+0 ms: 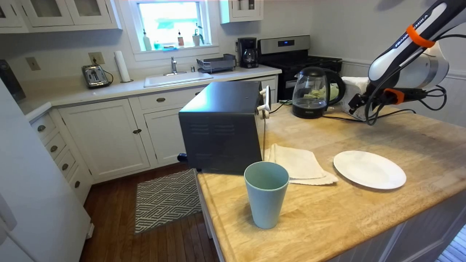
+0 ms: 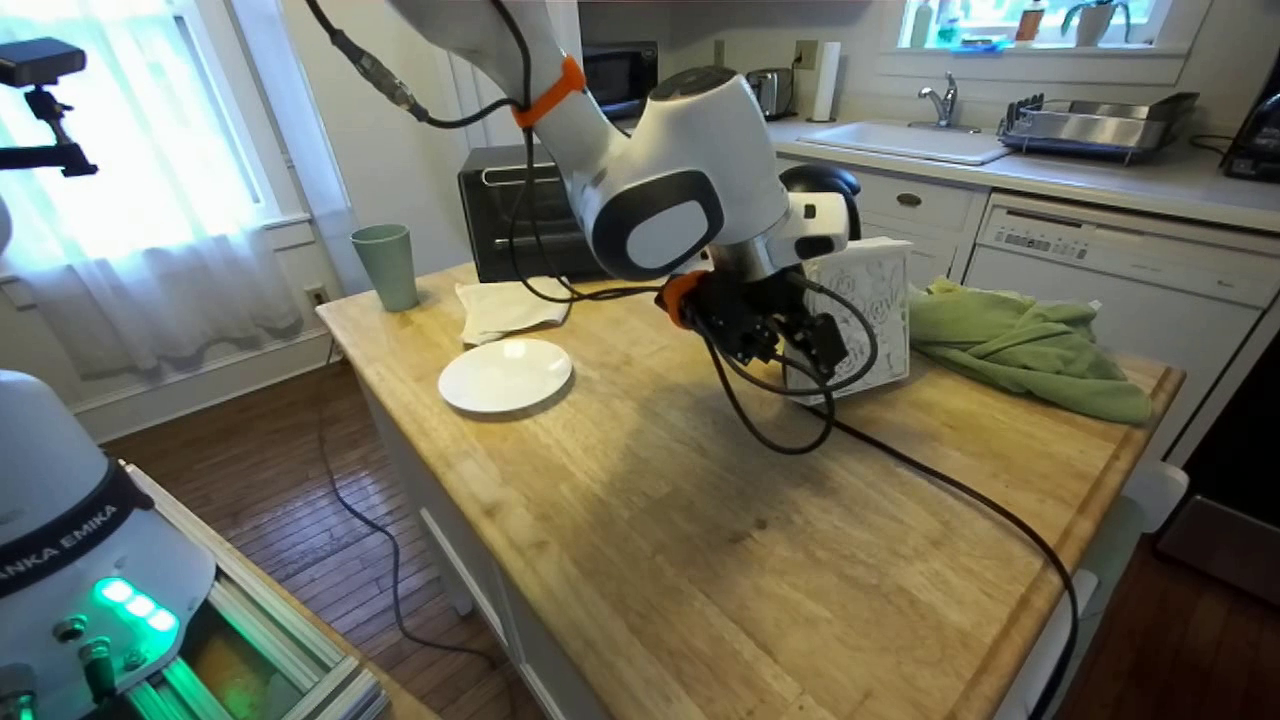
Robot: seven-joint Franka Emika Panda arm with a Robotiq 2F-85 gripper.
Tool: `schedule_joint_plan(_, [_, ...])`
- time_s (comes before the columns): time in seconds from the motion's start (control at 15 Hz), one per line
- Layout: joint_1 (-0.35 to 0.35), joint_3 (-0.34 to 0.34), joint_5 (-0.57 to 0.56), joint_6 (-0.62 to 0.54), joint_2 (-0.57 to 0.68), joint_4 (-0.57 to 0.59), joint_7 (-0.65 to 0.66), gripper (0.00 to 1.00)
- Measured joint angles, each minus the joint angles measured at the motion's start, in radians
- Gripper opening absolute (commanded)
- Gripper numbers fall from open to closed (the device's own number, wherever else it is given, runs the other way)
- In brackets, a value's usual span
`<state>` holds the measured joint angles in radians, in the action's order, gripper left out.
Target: Move the napkin holder to the bottom right of the stove
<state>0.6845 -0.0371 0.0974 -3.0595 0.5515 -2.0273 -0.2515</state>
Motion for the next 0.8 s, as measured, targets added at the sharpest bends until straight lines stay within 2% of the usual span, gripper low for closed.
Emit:
schedule_joint_plan(0.27, [0.126,-0.112,0.0,-0.091,0.022,-0.004,-0.056,1.0])
schedule_joint_plan(0.47, [0.194,-0.153,-0.001,-0.12,0.039,-0.004,-0.073,1.0])
schedule_joint_plan(0.53, [0.212,-0.162,-0.001,-0.132,0.045,-0.004,-0.076,0.75])
schedule_joint_plan(0.6, [0.229,-0.174,-0.001,-0.144,0.051,-0.004,-0.077,0.74])
schedule_joint_plan(0.8, [0.297,-0.248,-0.002,-0.185,0.075,-0.004,-0.084,0.52])
